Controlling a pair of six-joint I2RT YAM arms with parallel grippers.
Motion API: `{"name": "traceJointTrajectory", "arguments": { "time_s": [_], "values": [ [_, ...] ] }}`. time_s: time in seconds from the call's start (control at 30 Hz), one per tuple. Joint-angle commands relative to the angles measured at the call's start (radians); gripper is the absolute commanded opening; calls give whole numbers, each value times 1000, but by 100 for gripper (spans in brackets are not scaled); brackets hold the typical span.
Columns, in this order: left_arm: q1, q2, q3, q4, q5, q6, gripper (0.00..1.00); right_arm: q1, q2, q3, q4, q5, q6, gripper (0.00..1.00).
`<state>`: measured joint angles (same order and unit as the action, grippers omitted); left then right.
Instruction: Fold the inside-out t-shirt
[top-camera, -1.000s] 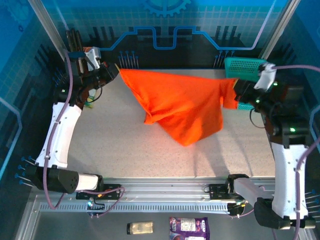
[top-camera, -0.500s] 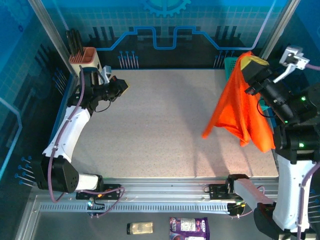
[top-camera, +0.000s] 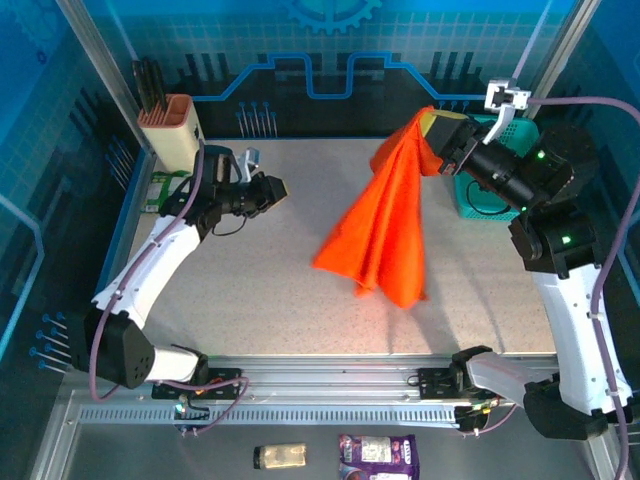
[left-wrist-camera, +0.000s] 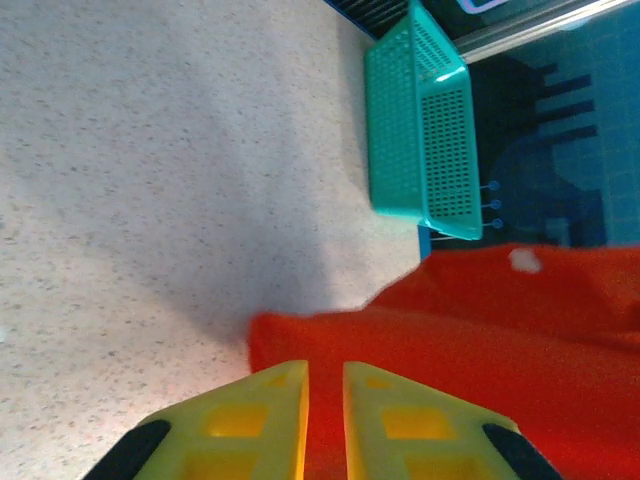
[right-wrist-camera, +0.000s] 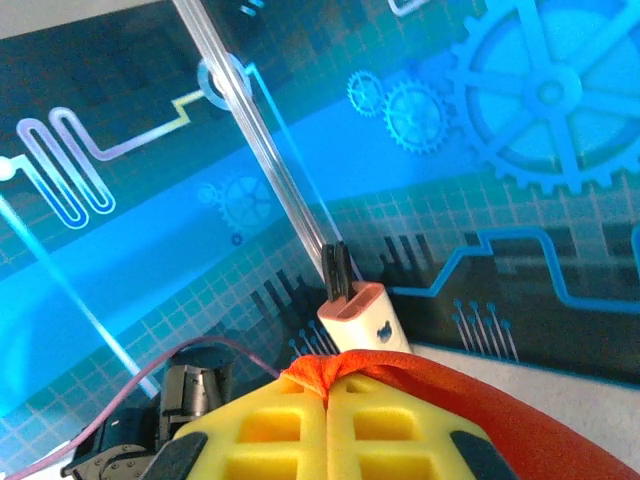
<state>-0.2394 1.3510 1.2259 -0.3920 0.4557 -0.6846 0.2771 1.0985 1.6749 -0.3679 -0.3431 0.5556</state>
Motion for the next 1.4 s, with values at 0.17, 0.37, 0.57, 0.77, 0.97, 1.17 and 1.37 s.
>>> {"name": "traceJointTrajectory", "arguments": {
  "time_s": [0.17, 0.37, 0.57, 0.77, 0.97, 1.17, 1.37],
  "values": [
    [24, -147, 21, -224, -238, 135, 27, 24, -107, -164, -143, 230, -86, 0],
    [45, -95, -65, -250, -215, 159, 31, -2, -95, -538, -292, 411, -13, 0],
    [-17, -1, -179, -199, -179, 141, 35, -48, -8, -718, -288, 428, -14, 0],
    [-59, 103, -269, -95, -185, 102, 44, -60, -15, -755, -260, 386, -14, 0],
    [-78, 228, -264, -34, -245, 111, 48, -60, -35, -750, -270, 366, -15, 0],
    [-78, 341, -218, -1, -248, 127, 49, -61, -59, -753, -279, 360, -6, 0],
    [-78, 376, -205, 28, -274, 126, 21, -61, -92, -731, -316, 356, -6, 0]
  ]
}}
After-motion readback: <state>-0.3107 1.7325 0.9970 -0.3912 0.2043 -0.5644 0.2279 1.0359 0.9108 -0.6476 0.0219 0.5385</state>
